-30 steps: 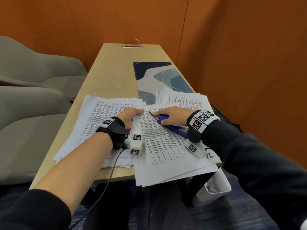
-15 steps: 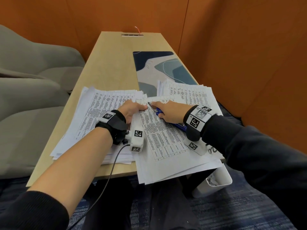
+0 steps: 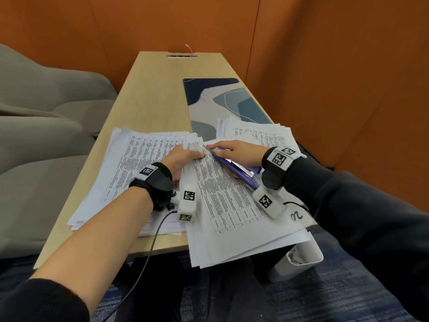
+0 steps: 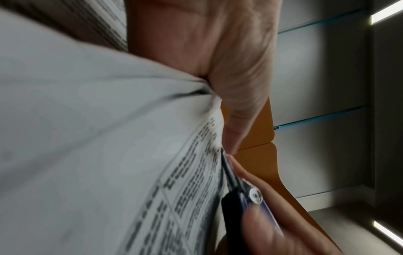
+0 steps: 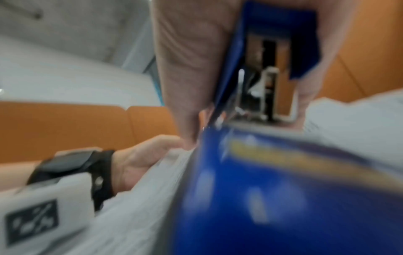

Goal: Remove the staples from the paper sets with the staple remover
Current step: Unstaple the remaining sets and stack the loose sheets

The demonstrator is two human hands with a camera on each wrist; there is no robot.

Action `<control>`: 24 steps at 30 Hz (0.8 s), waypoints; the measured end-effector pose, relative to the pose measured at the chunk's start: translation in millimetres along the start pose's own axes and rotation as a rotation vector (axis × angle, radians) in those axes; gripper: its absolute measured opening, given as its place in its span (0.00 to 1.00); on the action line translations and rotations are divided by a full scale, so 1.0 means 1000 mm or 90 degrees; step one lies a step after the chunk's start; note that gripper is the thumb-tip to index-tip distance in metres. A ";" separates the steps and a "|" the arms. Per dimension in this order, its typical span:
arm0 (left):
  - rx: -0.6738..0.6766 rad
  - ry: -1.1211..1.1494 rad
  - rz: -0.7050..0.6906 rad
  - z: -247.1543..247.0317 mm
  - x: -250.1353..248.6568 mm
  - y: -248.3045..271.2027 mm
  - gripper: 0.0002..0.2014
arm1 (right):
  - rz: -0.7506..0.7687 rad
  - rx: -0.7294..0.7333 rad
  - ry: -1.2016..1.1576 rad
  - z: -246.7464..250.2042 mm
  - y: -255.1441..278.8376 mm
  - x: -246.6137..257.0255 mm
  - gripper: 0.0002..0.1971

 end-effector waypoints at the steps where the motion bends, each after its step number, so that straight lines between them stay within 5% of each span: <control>1: 0.012 0.003 0.010 0.000 -0.001 0.001 0.15 | -0.005 -0.008 0.059 0.002 0.001 0.000 0.26; 4: 0.040 0.023 0.046 -0.004 -0.003 0.002 0.14 | -0.011 0.010 0.147 0.003 0.011 0.007 0.36; 9: 0.066 0.031 0.141 -0.019 -0.012 0.007 0.11 | 0.037 -0.134 0.489 0.012 0.029 0.040 0.31; 13: 0.048 -0.040 0.143 -0.032 -0.039 0.007 0.11 | 0.032 -0.195 0.615 0.025 0.049 0.051 0.31; 19: 0.028 -0.072 0.052 -0.040 -0.084 0.006 0.09 | -0.085 -0.196 0.395 0.071 0.078 0.006 0.31; 22: -0.016 -0.051 -0.035 -0.020 -0.084 -0.007 0.18 | -0.200 -0.077 0.344 0.089 0.118 -0.052 0.35; 24: 0.037 -0.066 -0.037 -0.018 -0.066 -0.002 0.19 | -0.300 0.040 0.364 0.086 0.153 -0.096 0.35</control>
Point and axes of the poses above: each hand's wrist, its own y-axis away from the middle knuckle, its own z-axis out of the back of the hand, x = y × z, the point moved 6 cm from there along -y, towards the middle knuckle, and after that the axes turned 1 degree about -z, right-handed, at the moved point
